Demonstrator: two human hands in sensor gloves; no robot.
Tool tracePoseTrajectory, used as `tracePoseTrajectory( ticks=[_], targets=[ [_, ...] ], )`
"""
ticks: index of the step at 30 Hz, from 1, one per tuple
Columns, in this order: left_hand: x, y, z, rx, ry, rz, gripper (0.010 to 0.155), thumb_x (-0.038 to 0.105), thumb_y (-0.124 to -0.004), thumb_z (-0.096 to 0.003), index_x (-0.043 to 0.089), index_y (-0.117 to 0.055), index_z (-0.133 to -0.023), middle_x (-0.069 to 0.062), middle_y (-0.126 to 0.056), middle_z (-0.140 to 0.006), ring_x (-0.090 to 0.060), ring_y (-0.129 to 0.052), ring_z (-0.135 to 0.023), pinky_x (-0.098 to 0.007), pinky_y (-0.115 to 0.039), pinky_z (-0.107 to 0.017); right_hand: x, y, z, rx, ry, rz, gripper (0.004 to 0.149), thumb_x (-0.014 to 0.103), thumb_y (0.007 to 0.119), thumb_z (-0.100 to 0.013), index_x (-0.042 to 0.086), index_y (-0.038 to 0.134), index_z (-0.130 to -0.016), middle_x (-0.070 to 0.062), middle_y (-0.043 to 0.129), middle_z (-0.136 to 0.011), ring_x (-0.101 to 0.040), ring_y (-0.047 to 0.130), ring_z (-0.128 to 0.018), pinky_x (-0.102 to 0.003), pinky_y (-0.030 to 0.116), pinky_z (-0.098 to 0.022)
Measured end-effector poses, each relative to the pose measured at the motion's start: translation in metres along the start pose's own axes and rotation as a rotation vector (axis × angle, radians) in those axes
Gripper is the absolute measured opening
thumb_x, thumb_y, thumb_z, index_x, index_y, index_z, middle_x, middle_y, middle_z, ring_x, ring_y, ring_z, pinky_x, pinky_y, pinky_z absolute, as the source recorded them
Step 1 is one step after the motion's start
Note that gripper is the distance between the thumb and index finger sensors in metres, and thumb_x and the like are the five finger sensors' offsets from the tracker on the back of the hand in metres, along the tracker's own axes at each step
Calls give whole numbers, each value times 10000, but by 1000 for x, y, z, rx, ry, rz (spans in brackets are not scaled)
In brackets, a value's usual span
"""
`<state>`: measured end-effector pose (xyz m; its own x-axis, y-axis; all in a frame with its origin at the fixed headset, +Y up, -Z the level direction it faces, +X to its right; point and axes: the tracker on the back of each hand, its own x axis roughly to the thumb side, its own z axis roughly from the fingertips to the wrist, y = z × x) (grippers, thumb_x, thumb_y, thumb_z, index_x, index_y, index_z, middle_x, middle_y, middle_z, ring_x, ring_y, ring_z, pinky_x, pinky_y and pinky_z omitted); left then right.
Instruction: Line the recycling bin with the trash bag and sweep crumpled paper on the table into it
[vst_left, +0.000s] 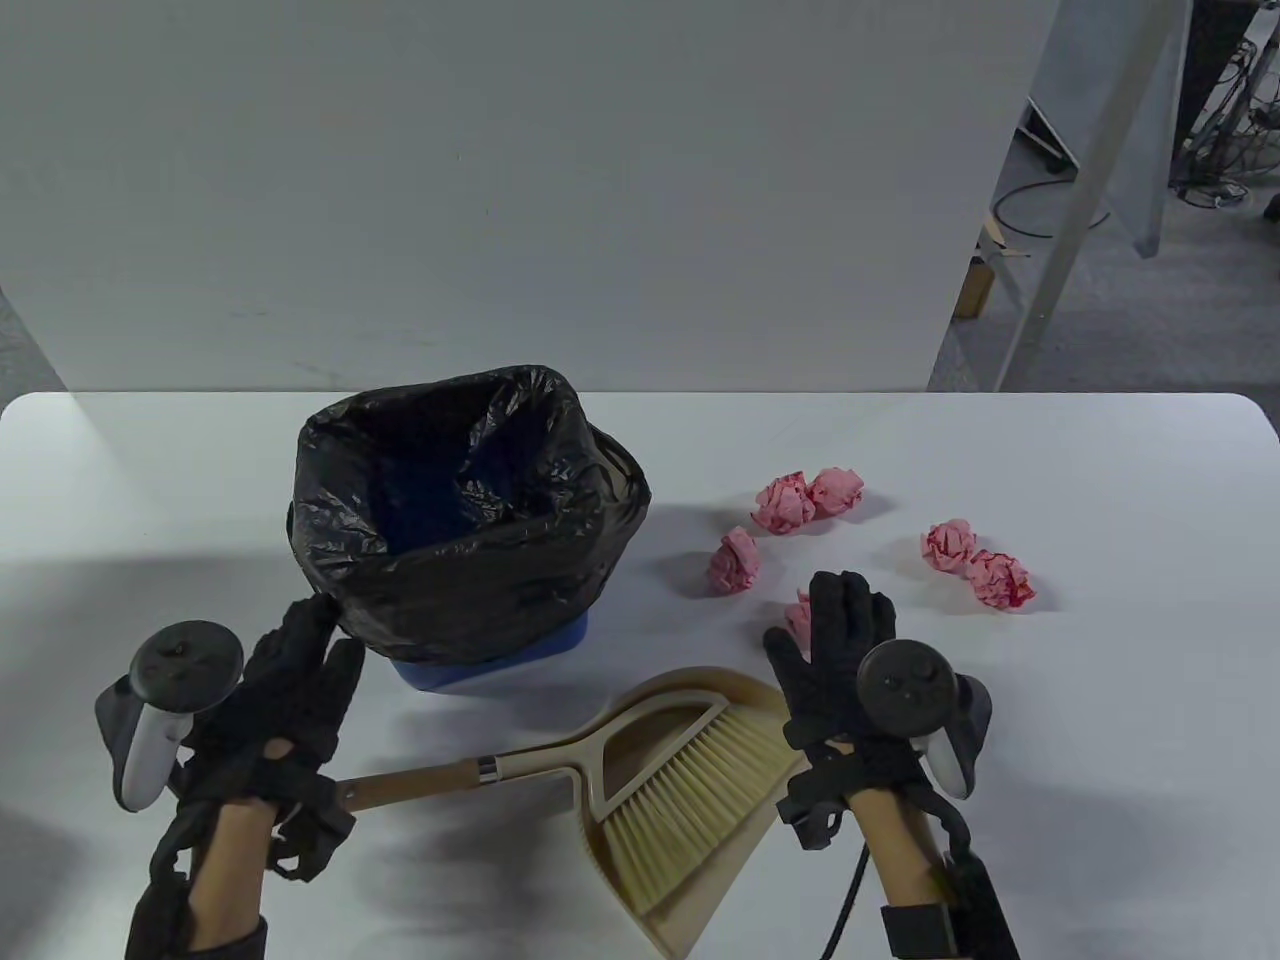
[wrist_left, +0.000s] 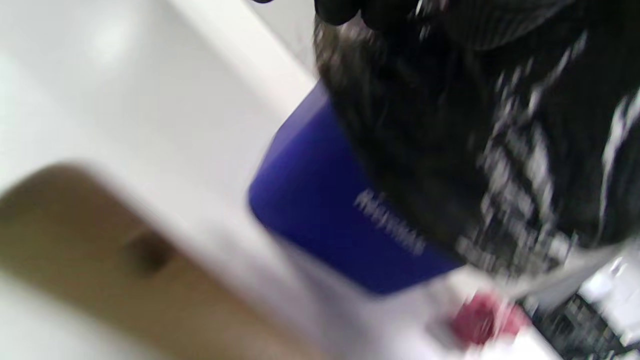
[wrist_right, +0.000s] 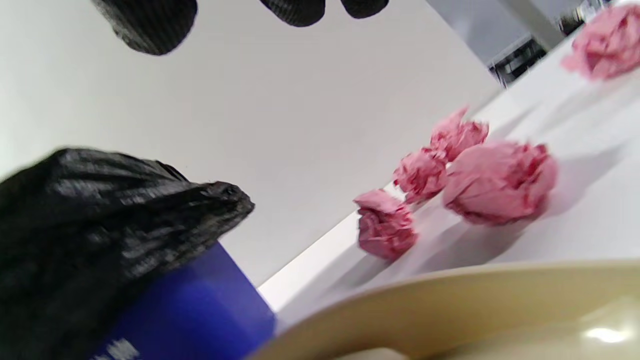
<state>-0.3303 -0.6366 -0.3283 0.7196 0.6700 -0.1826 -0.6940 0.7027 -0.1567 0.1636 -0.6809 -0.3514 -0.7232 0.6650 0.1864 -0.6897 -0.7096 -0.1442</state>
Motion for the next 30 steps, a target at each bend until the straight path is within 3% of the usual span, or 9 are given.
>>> tracePoseTrajectory(
  ticks=[2,5,10,13,16,19,21,26,30],
  targets=[
    [3,-10,-1,-29,-1,-127,751,603,-600,-591,268,-381,-1226,-57,-334,-1322,-471,-280,-1184,-783,-354,-732,3,5,-4,140,21,41,803,529,529,-618,17,190,-1136,-371,66,-1163,-641,11,-929,-796,222,-616],
    [5,-22,-2,-127,-5,-269,813,672,-600,-551,272,-386,-1226,-55,-352,-1324,-482,-300,-1188,-791,-349,-730,9,9,-6,98,-15,85,803,528,533,-614,20,196,-1137,-364,64,-1165,-629,19,-941,-791,216,-621],
    [16,-48,-8,-254,-102,-368,896,709,-654,-503,281,-329,-1220,-78,-311,-1325,-498,-315,-1197,-823,-302,-724,5,14,-3,153,-5,157,809,532,527,-615,20,182,-1136,-362,50,-1163,-627,14,-940,-791,212,-620],
    [26,-67,-12,-239,-152,-583,904,711,-687,-477,289,-361,-1207,-57,-393,-1313,-460,-440,-1189,-807,-362,-737,0,14,-2,165,19,137,807,529,530,-615,16,185,-1134,-364,54,-1162,-628,16,-940,-791,213,-620],
    [32,-84,-17,-256,-170,-709,870,682,-725,-464,266,-459,-1180,-47,-634,-1215,-367,-710,-1071,-732,-504,-751,-2,14,-2,174,26,128,806,529,529,-615,14,191,-1135,-363,65,-1165,-629,43,-943,-792,222,-620],
    [32,-96,-21,-298,-168,-718,732,608,-763,-486,269,-618,-1120,-11,-846,-1024,-294,-883,-862,-654,-612,-726,-2,15,-2,191,29,128,801,527,529,-616,12,203,-1135,-364,78,-1166,-630,51,-946,-793,236,-620],
    [32,-99,-22,-299,-195,-729,677,577,-772,-495,265,-670,-1087,14,-888,-938,-271,-910,-764,-616,-656,-702,-1,15,-1,202,32,129,798,527,528,-616,11,210,-1135,-365,84,-1166,-633,59,-946,-792,244,-621],
    [29,-93,-24,-317,-256,-652,656,568,-790,-497,257,-696,-1067,27,-906,-889,-247,-916,-697,-594,-682,-678,-1,13,1,194,29,118,796,525,529,-615,7,218,-1134,-368,94,-1165,-635,70,-948,-793,254,-621],
    [35,-80,-16,-329,-311,-562,658,501,-822,-533,229,-633,-1101,-4,-857,-943,-258,-889,-697,-590,-711,-635,4,7,4,155,1,97,796,522,529,-615,4,217,-1132,-363,94,-1166,-634,75,-949,-792,258,-622]
  ],
)
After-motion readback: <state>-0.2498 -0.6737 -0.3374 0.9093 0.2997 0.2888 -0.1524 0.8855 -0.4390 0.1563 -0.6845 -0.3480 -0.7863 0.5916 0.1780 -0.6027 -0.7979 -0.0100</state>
